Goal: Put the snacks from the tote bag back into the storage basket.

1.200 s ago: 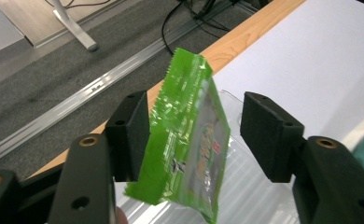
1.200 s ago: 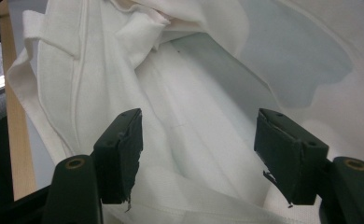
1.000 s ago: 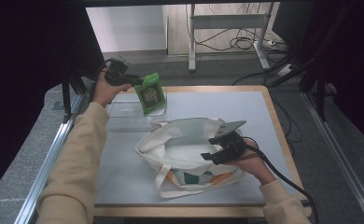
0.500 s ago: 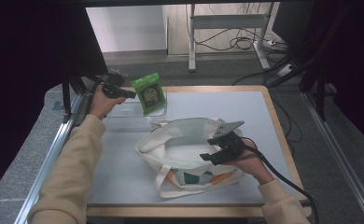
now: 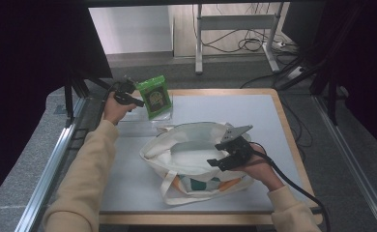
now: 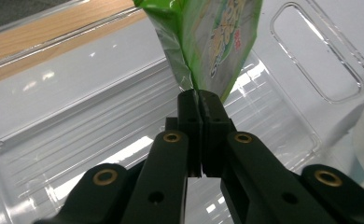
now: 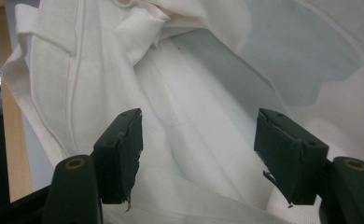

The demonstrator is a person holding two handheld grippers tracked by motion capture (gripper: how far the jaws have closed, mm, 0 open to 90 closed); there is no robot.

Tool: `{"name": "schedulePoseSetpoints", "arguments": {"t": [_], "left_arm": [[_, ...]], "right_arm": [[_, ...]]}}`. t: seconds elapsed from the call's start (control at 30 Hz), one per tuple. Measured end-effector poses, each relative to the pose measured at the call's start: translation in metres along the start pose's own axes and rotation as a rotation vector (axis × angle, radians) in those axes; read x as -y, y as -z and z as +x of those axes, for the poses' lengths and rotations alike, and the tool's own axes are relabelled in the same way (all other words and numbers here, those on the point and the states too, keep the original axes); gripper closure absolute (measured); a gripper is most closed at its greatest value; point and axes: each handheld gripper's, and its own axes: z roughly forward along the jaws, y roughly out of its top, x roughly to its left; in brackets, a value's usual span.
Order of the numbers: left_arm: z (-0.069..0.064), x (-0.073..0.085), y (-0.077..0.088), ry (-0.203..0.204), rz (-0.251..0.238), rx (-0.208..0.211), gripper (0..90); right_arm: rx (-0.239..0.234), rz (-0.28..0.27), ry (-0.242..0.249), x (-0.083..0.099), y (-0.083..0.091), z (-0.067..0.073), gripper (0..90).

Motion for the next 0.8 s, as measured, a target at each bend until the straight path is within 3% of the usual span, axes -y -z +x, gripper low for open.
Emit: {"name": "schedulePoseSetpoints", "arguments": {"t": [0.37,0.8], "left_arm": [[0.012,-0.004,-0.013,0.076,0.003,-0.024,88.0],[0.010,-0.015,-0.030,0.071,0.024,-0.031,87.5]], "right_arm": [[0.004,0.003,-0.003,0.000,0.000,-0.001,32.6],[0.003,0.014,-0.004,0.001,-0.001,-0.001,32.3]]}}
